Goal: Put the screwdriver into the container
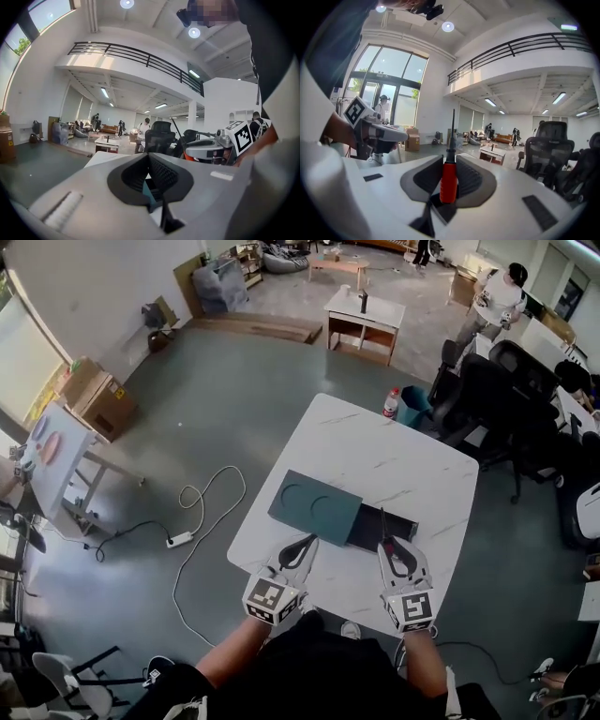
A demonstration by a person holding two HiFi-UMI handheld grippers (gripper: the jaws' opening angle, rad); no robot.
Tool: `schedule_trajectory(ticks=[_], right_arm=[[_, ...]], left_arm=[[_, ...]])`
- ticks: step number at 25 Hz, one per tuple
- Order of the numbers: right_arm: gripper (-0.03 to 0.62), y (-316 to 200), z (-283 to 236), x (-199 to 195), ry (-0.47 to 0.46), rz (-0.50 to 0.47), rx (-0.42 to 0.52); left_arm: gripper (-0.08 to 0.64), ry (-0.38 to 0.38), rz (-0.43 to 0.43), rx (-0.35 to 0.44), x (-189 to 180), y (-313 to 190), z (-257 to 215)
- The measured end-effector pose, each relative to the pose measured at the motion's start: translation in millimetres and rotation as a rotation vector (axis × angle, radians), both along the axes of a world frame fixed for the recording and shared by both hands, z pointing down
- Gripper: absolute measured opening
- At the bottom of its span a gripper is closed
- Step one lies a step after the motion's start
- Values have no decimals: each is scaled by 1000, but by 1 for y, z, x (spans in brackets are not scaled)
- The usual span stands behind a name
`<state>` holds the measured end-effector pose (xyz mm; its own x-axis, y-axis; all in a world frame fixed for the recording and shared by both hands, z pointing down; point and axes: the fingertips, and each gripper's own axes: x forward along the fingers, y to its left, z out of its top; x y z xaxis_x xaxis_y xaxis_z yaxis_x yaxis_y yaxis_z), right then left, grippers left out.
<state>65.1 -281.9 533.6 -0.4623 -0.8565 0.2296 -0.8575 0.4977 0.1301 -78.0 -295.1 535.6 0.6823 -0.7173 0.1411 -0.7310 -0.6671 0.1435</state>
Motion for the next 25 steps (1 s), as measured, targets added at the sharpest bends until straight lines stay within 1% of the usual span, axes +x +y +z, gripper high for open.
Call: schedule_trajectory(ticks=[5, 9, 13, 17, 19, 21, 25], right_arm=[[86, 0, 19, 11, 81, 51, -47], [86, 3, 36, 16, 180, 31, -75], [86, 1, 53, 24, 294, -11, -87], [86, -7, 71, 38, 435, -58, -97], [86, -9, 82, 43, 498, -93, -116], [86, -11, 96, 47, 544, -130, -152], [86, -17, 130, 55, 623, -213, -262]], left_arm=[[9, 2, 80, -7, 11, -10, 5], [9, -5, 107, -6, 19, -16, 4], [9, 7, 98, -10, 27, -17, 2], [9, 0, 80, -9, 29, -21, 5], [9, -4, 67, -9, 28, -23, 6], [9, -5, 54, -9, 27, -25, 6], [9, 4, 23, -12, 27, -30, 7]])
